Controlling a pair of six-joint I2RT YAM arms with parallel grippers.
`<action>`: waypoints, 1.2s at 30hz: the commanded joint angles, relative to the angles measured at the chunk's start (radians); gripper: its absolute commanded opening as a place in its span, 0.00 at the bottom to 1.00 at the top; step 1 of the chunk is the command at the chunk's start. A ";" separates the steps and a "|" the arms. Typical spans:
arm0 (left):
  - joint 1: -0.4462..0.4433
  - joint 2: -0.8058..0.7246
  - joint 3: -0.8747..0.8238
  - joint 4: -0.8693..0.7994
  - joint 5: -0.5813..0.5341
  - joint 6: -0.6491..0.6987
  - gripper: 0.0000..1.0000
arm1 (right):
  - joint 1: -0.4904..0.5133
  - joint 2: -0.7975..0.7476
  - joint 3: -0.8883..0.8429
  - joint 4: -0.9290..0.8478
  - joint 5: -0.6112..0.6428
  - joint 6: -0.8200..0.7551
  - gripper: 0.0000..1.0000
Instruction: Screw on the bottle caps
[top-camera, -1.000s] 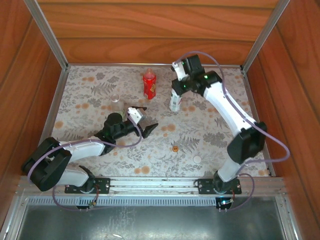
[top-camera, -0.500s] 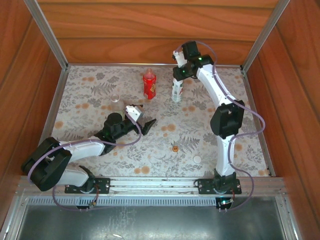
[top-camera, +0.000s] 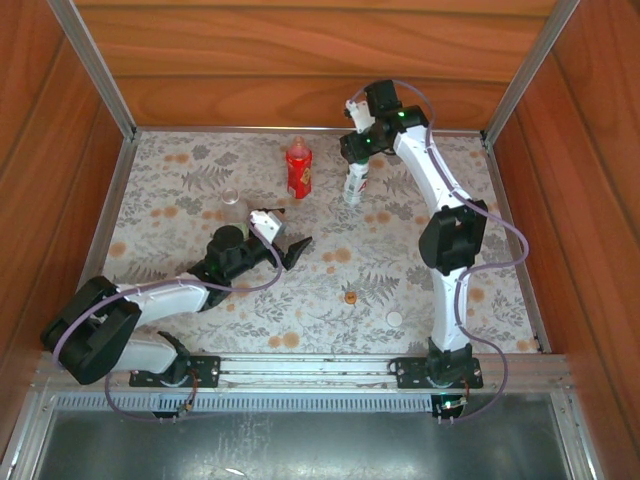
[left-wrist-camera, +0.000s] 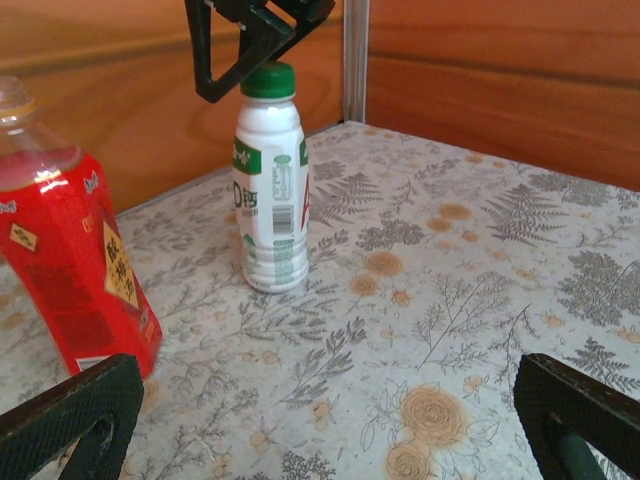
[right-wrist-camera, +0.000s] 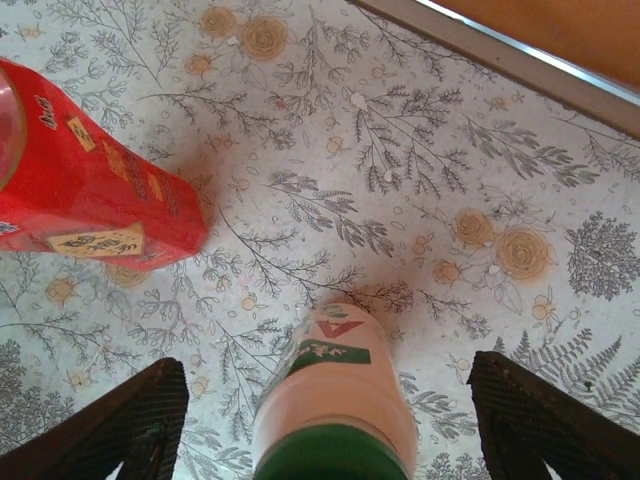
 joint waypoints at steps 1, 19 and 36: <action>0.014 -0.058 -0.012 -0.015 -0.010 0.008 1.00 | -0.004 -0.098 0.001 -0.017 0.005 -0.005 0.82; 0.176 -0.554 -0.044 -0.514 -0.288 0.087 1.00 | 0.205 -0.596 -0.616 0.231 -0.121 -0.044 0.95; 0.267 -0.407 -0.135 -0.323 -0.315 0.001 1.00 | 0.322 -0.626 -0.792 0.400 -0.172 -0.036 0.96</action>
